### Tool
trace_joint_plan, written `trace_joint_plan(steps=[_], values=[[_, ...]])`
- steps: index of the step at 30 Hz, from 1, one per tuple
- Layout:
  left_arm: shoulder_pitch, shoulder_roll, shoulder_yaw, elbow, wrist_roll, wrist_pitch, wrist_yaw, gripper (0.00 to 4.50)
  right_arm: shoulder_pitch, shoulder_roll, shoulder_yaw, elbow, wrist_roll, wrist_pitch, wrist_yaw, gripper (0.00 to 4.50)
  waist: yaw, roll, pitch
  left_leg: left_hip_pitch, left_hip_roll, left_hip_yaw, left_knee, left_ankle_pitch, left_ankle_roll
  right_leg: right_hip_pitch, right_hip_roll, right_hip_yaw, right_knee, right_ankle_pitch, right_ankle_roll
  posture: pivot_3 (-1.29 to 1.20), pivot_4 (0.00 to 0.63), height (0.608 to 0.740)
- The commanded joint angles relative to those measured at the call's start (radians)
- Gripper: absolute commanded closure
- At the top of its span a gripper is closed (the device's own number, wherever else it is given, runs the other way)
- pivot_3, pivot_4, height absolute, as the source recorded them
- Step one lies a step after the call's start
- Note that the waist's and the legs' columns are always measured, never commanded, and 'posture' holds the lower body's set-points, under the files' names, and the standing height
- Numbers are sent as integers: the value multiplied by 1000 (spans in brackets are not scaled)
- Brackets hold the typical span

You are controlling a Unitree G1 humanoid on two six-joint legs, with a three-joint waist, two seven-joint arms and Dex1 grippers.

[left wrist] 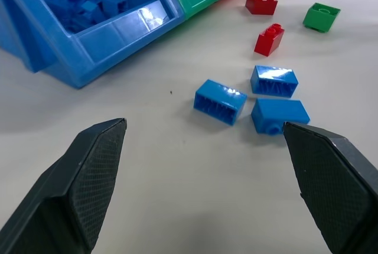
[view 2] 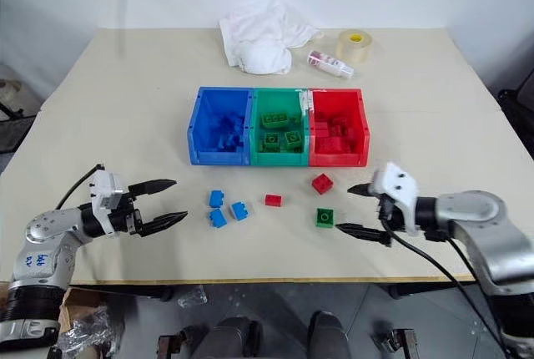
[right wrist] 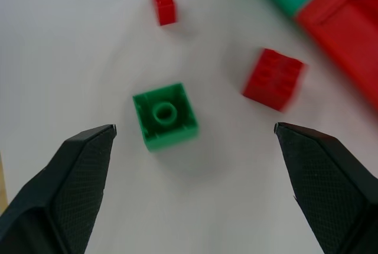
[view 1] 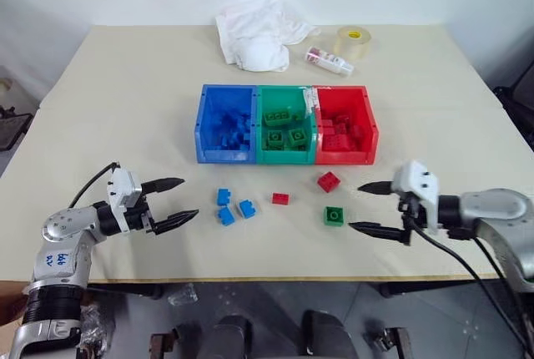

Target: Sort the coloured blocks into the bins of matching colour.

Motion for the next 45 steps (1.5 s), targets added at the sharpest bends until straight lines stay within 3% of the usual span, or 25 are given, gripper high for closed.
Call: trace_joint_plan(steps=[1,3,6,13,16,20,30,31,38,45], values=[[28,-8,23,-62,-27,-2,17,6,-59,15,89,78,-63,-34,47,0,2,0,0,0,0,0,0,0,0,0,0,0,0,0,0,0,150,740],[43,-13,29,-80,-33,0,27,6,-78,29,127,112,-79,-49,72,0,3,0,0,0,0,0,0,0,0,0,0,0,0,0,0,0,150,740],[65,-20,32,-103,-39,2,40,0,-95,61,139,139,-86,-76,76,630,1,0,0,0,0,0,0,0,0,0,0,0,-1,0,0,0,150,740],[90,-37,30,-131,-44,-2,59,0,-90,79,105,87,-63,-58,61,3034,-3,0,0,0,1,0,0,0,0,0,1,0,-1,0,0,0,150,740],[87,-44,25,-129,-42,-8,63,0,-116,89,72,57,-39,-38,35,3026,-3,0,0,0,0,0,0,0,0,0,1,0,-1,0,0,0,150,740],[72,-52,17,-112,-36,-19,63,0,-279,191,33,122,-33,-18,-70,3026,-17,0,0,0,1,1,0,0,0,0,1,0,-1,0,0,0,150,740],[22,-86,-4,-94,-25,-37,83,0,-717,445,75,649,-185,-188,-231,3026,-34,0,0,0,-1,-1,-1,0,-1,-2,0,-1,5,0,0,0,150,740],[20,-89,-4,-95,-25,-38,86,0,-734,458,78,687,-197,-210,-233,2284,-36,0,0,0,-1,-2,-1,0,-1,-2,0,-1,5,0,0,0,150,740],[30,-91,1,-105,-26,-41,93,0,-752,490,60,739,-217,-281,-218,24,-53,1,0,0,-1,-3,-2,0,-1,-3,0,-3,7,0,-1,0,150,740],[13,-80,1,-75,-22,-48,80,0,-620,400,33,526,-163,-211,-130,24,-46,1,0,0,-1,-4,-2,0,-1,-3,0,-3,7,0,-1,0,150,740]])
